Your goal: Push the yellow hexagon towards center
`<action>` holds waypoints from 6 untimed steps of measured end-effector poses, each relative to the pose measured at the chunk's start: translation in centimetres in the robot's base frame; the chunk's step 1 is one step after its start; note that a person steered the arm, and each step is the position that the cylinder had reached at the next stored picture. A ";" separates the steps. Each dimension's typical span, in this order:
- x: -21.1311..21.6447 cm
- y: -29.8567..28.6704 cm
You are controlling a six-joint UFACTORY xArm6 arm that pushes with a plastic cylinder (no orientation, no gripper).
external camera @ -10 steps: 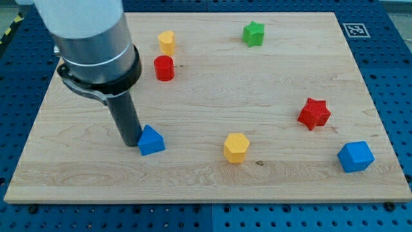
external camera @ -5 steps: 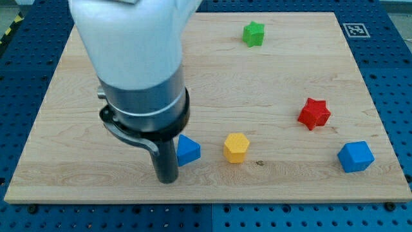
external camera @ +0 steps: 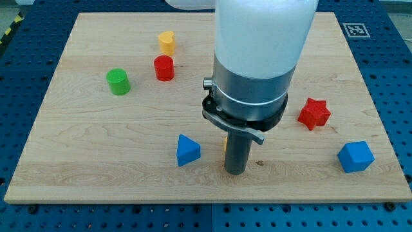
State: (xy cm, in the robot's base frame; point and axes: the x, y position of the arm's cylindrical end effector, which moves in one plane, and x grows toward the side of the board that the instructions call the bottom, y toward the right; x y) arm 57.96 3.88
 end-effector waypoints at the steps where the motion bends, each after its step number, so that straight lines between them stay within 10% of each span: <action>1: -0.1 -0.2; 6: -7.4 1.2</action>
